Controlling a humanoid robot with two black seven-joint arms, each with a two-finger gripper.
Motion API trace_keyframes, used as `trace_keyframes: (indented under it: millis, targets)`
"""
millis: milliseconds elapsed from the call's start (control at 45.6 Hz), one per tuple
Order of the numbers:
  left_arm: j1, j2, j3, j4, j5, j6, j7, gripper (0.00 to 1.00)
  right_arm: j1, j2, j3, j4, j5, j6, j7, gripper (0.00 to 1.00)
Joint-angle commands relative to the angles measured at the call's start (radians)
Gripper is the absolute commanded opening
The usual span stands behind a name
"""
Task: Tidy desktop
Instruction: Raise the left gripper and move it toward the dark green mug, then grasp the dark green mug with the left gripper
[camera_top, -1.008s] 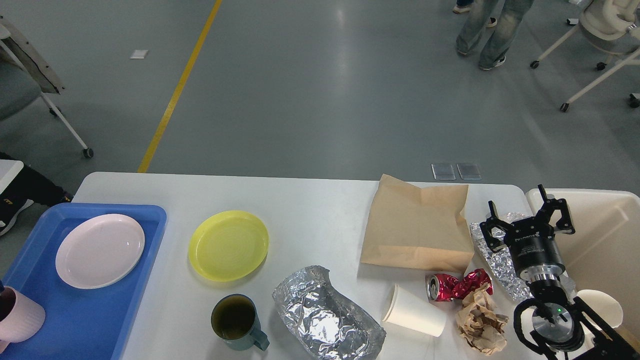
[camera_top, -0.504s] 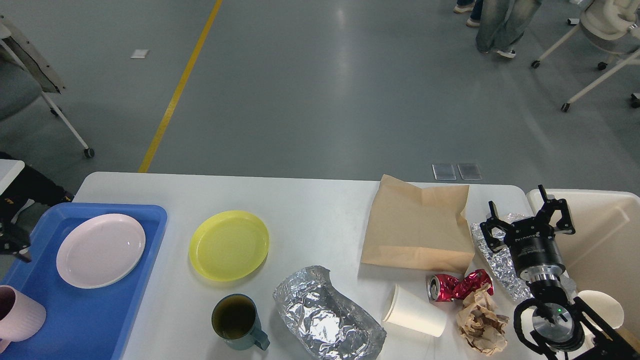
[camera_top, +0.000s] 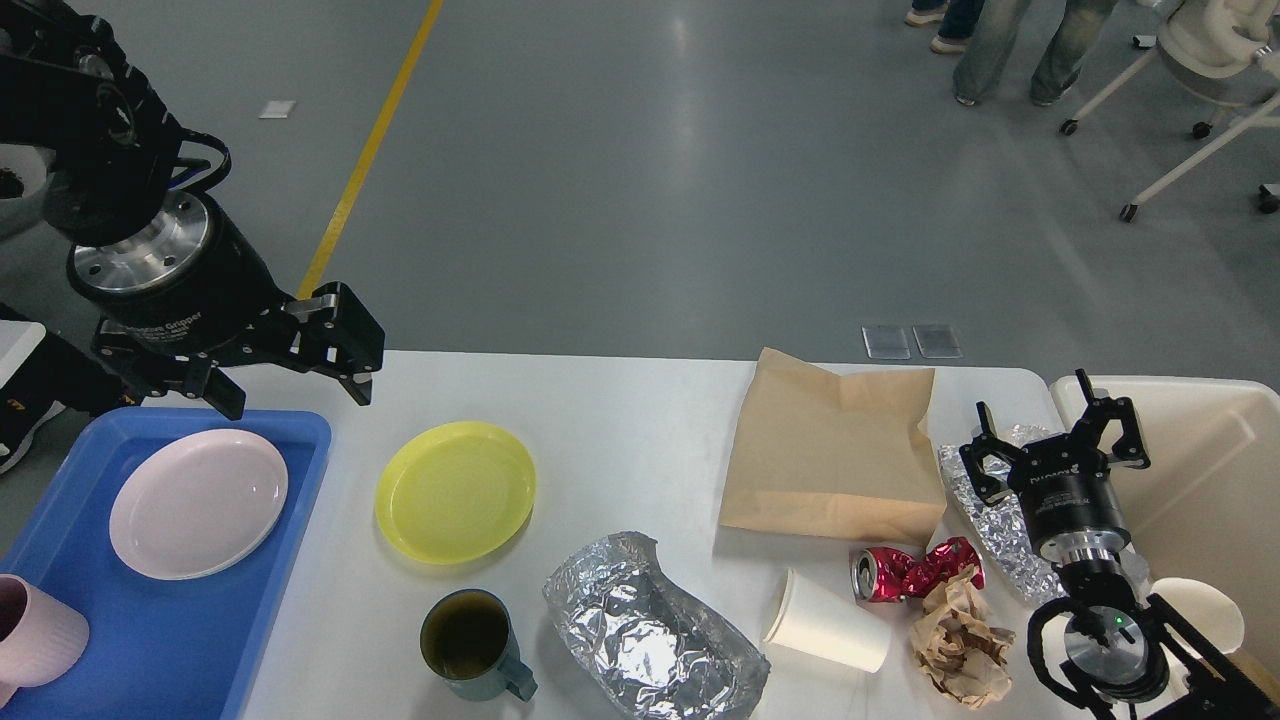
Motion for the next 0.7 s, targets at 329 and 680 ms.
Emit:
trace_keyframes:
  millis: [329, 680]
  targets:
    - [-0.211, -0.091, -0.006, -0.117, -0.057, -0.069, -0.008, 0.94, 0.000, 0.000, 0.000, 0.000, 0.000, 0.000, 0.001, 1.00]
    - [0.172, -0.063, -0.055, -0.070, -0.052, 0.066, -0.020, 0.94, 0.000, 0.000, 0.000, 0.000, 0.000, 0.000, -0.001, 1.00]
